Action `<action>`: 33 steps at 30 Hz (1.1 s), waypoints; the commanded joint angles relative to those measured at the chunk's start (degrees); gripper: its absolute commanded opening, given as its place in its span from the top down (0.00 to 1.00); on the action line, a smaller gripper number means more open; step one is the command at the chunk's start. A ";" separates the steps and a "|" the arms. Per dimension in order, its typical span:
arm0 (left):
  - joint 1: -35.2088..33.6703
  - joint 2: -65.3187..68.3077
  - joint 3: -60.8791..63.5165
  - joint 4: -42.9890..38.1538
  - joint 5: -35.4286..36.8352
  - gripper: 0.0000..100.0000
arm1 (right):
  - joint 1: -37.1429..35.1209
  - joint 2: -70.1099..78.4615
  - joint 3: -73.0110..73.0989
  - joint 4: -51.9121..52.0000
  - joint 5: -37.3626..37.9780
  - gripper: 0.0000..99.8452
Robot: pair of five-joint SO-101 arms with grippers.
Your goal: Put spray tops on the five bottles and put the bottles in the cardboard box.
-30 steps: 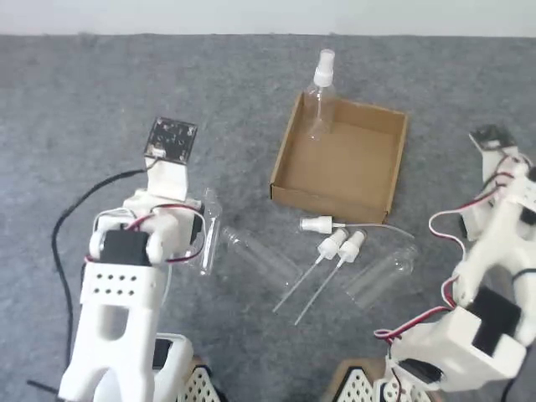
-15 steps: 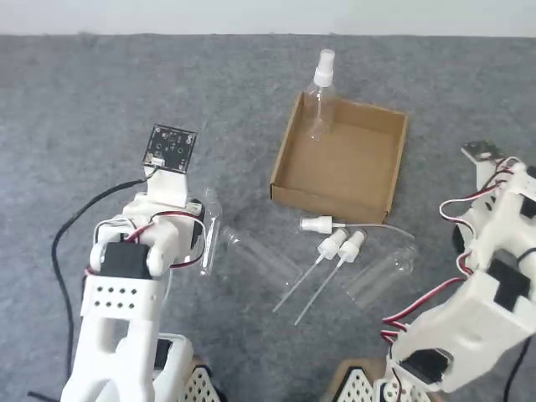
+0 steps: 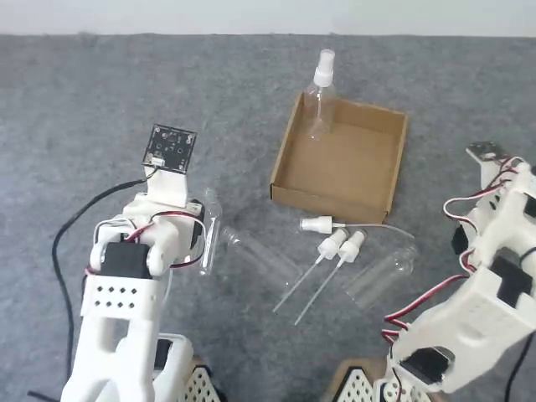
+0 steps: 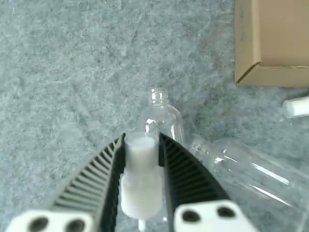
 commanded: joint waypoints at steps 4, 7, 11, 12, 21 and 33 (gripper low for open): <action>0.26 -2.11 -1.45 -1.93 0.09 0.99 | -1.98 -17.45 -3.96 6.64 0.00 0.98; 0.26 -2.11 -4.18 -2.02 0.09 0.99 | -4.97 -25.63 -1.93 7.69 -5.01 0.98; 0.00 -2.11 -11.30 0.79 0.44 0.99 | -12.44 -37.76 3.60 7.34 -10.81 0.98; 0.00 -2.11 -13.58 1.85 0.44 0.99 | -14.99 -41.10 5.27 7.16 -12.40 0.98; 0.18 -2.02 -35.82 9.14 5.54 0.99 | -47.69 -65.10 18.73 1.89 -29.54 0.98; 0.26 -2.02 -51.91 4.57 21.01 0.99 | -73.89 -66.68 37.54 -23.25 -40.26 0.98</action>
